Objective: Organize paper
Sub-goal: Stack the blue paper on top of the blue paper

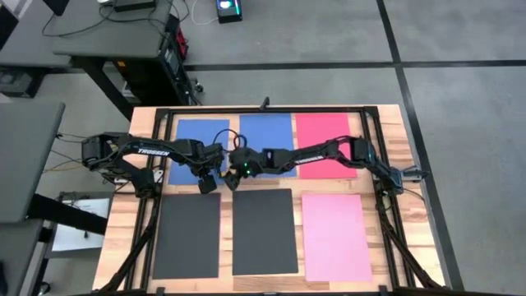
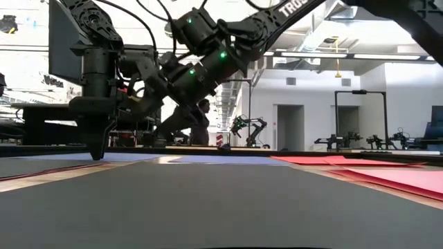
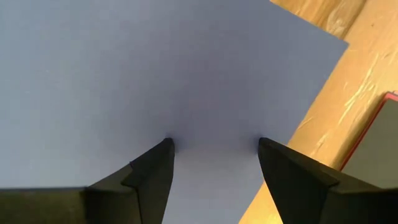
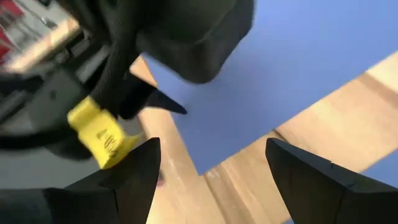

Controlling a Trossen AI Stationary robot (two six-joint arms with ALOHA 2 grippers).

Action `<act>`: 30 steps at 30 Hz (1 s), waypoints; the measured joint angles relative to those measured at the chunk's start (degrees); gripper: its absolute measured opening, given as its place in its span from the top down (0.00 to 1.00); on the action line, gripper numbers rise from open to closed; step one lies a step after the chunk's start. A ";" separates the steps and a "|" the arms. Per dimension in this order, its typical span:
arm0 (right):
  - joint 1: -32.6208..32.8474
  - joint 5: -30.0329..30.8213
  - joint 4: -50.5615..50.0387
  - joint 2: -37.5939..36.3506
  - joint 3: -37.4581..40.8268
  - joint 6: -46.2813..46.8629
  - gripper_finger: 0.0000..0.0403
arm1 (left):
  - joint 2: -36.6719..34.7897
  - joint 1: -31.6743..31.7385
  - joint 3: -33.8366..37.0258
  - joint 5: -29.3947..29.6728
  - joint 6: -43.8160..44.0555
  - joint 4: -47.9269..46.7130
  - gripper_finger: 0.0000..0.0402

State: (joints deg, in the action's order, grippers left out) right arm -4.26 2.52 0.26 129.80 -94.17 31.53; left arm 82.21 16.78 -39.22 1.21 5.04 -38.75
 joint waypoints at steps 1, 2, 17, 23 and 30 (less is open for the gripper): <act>-0.58 -1.00 0.10 0.00 0.00 2.14 0.31 | 0.00 0.00 -0.01 0.00 -0.01 0.05 0.47; -1.04 -1.55 0.10 0.00 0.00 3.69 0.31 | 0.00 0.00 -0.02 0.00 -0.03 0.06 0.47; -1.42 -7.16 5.64 -0.25 0.02 2.66 0.31 | -6.36 0.00 -0.07 0.47 -2.32 -0.62 0.47; -0.13 -7.23 6.90 -2.33 0.04 1.77 0.31 | -17.04 -0.09 -0.17 2.50 0.03 -5.11 0.47; 1.67 -7.23 6.78 -7.63 0.04 -2.09 0.31 | -25.40 -2.04 -0.17 2.95 1.08 -4.95 0.47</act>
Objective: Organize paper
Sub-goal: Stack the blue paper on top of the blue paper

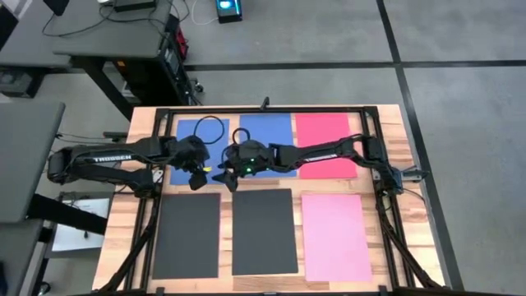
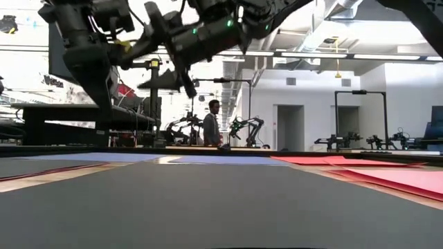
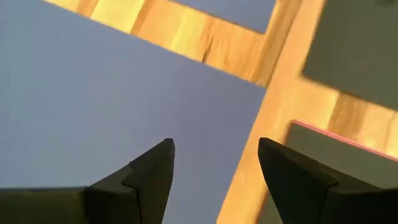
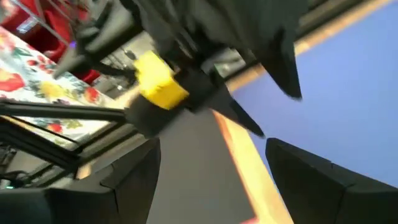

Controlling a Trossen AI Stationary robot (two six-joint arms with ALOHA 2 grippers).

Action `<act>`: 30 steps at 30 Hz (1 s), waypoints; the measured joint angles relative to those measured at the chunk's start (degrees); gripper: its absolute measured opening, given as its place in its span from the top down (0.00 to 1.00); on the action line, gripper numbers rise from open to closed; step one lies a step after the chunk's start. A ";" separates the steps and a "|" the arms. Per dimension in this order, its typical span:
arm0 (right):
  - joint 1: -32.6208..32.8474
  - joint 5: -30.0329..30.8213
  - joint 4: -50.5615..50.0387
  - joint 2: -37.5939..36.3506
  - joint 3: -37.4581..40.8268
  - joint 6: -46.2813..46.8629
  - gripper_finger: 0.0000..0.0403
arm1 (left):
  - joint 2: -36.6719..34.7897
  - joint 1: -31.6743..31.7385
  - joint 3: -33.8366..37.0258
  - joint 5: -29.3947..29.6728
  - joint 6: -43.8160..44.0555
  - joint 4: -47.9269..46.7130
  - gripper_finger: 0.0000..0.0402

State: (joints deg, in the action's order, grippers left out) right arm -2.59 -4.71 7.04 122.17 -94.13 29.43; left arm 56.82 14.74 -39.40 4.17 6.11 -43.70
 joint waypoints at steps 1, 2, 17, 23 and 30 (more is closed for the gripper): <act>0.25 0.02 -0.13 -0.94 0.00 -0.62 0.31 | -0.22 -0.37 0.00 0.22 0.46 0.13 0.47; 0.59 0.06 -0.11 -1.79 0.00 -1.31 0.31 | -0.23 -0.66 -0.17 0.36 0.66 0.05 0.47; 7.35 2.71 -4.57 -8.57 0.02 -8.12 0.31 | 11.20 -6.16 -4.64 2.36 5.96 -4.05 0.47; 9.91 7.64 -7.54 -10.67 0.00 -10.92 0.31 | 13.97 -8.85 -4.37 2.36 6.19 -4.33 0.47; 10.86 8.11 -9.39 -10.65 0.00 -11.48 0.31 | 14.48 -9.07 -4.35 2.46 5.06 -2.36 0.47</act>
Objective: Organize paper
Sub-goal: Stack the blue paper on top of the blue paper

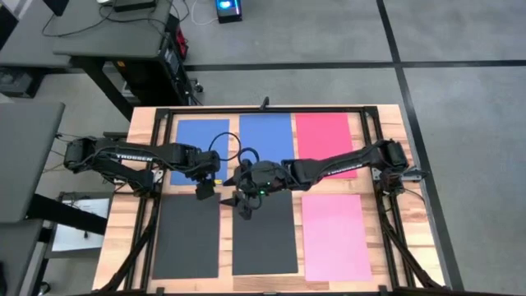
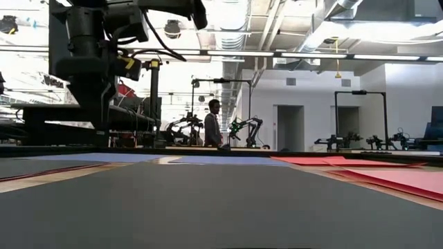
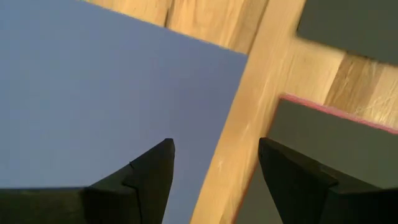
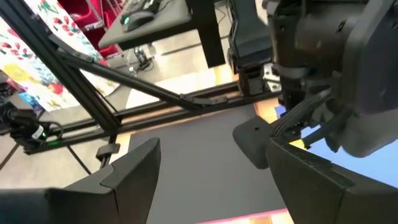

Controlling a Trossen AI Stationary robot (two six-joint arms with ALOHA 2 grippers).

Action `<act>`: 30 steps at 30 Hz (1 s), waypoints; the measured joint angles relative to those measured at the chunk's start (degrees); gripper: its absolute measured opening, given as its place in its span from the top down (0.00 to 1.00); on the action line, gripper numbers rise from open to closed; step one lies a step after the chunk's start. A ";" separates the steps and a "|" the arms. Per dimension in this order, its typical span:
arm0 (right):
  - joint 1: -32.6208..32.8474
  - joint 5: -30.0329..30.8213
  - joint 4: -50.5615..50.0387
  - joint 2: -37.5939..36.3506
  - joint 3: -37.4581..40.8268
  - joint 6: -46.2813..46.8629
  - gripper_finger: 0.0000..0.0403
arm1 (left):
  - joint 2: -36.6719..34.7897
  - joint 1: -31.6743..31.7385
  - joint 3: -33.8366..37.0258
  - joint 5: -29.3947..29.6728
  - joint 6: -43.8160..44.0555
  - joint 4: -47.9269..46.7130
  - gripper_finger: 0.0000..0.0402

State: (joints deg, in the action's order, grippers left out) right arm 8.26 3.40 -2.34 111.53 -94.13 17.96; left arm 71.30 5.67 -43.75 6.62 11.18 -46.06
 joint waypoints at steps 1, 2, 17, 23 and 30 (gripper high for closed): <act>0.00 0.02 -0.46 0.00 0.00 0.00 0.31 | 0.05 0.00 0.00 0.01 -0.07 0.04 0.47; 0.01 0.02 -0.78 0.00 0.00 0.00 0.31 | 0.05 0.00 0.00 -0.01 -0.13 -0.18 0.47; 2.21 0.22 -5.09 -0.42 0.00 -0.39 0.31 | 0.03 0.02 0.00 0.01 -0.77 0.35 0.47; 5.60 2.74 -10.35 -4.98 0.02 -3.67 0.31 | 0.03 0.02 0.00 0.03 -0.93 0.36 0.47; 8.26 10.06 -10.03 -15.45 10.20 -7.72 0.31 | 0.03 0.02 0.04 0.03 -6.27 2.72 0.47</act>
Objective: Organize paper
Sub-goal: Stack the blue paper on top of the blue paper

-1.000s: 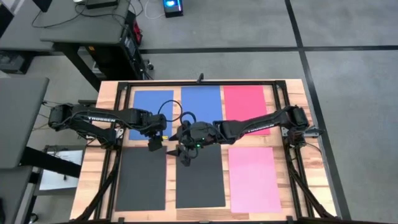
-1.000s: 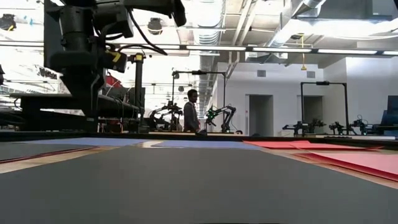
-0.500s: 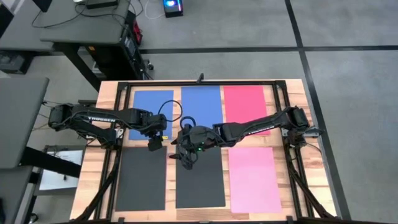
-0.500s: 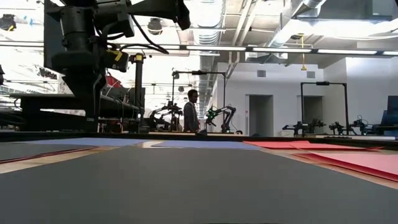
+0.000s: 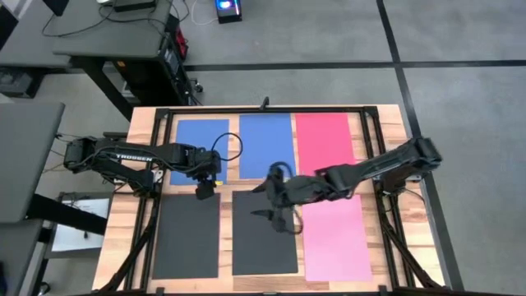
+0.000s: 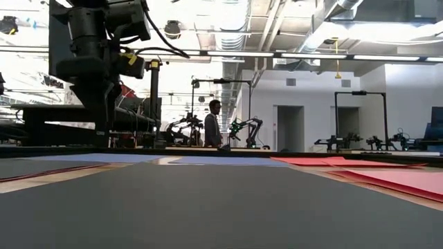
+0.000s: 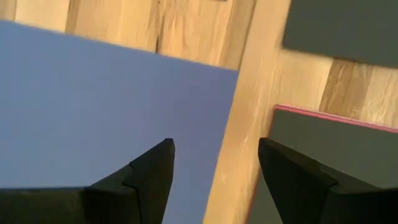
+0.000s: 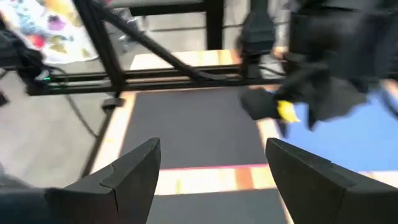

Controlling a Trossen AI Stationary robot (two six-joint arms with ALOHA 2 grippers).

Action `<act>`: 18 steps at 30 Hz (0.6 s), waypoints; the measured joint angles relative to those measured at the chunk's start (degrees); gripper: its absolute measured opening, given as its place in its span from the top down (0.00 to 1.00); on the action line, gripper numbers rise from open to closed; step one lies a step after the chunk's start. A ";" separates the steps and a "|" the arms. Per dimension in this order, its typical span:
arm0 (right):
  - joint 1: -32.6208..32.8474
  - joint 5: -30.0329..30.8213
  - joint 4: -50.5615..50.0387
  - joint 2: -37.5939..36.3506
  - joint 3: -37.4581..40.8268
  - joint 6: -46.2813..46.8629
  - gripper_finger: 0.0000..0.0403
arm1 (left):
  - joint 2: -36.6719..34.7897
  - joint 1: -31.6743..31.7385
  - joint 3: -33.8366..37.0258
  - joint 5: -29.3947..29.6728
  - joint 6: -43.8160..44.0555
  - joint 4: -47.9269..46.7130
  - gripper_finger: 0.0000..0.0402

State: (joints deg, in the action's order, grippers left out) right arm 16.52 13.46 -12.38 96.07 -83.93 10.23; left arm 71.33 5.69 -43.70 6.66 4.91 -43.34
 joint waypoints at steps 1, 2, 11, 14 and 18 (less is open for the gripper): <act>-0.30 1.25 2.21 -2.05 3.30 -0.01 0.31 | 0.00 0.00 0.00 -0.01 -0.48 0.04 0.47; -0.97 1.98 5.71 -4.16 7.44 0.04 0.31 | 0.00 0.00 0.00 0.00 -0.78 -0.01 0.47; -10.69 -3.92 33.49 -15.41 34.62 7.04 0.31 | 0.00 0.05 0.00 3.74 -1.18 -11.51 0.47; -13.38 -5.55 34.90 -15.13 36.70 7.32 0.31 | 0.21 0.09 0.00 5.30 -0.53 -11.99 0.47; -15.36 -6.85 35.74 -14.36 36.64 7.29 0.31 | 4.46 0.09 -0.04 5.39 -1.22 -11.57 0.47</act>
State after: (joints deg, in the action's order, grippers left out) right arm 1.16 6.61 23.36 81.71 -47.29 17.52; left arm 75.80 5.78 -43.75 12.04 3.69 -54.90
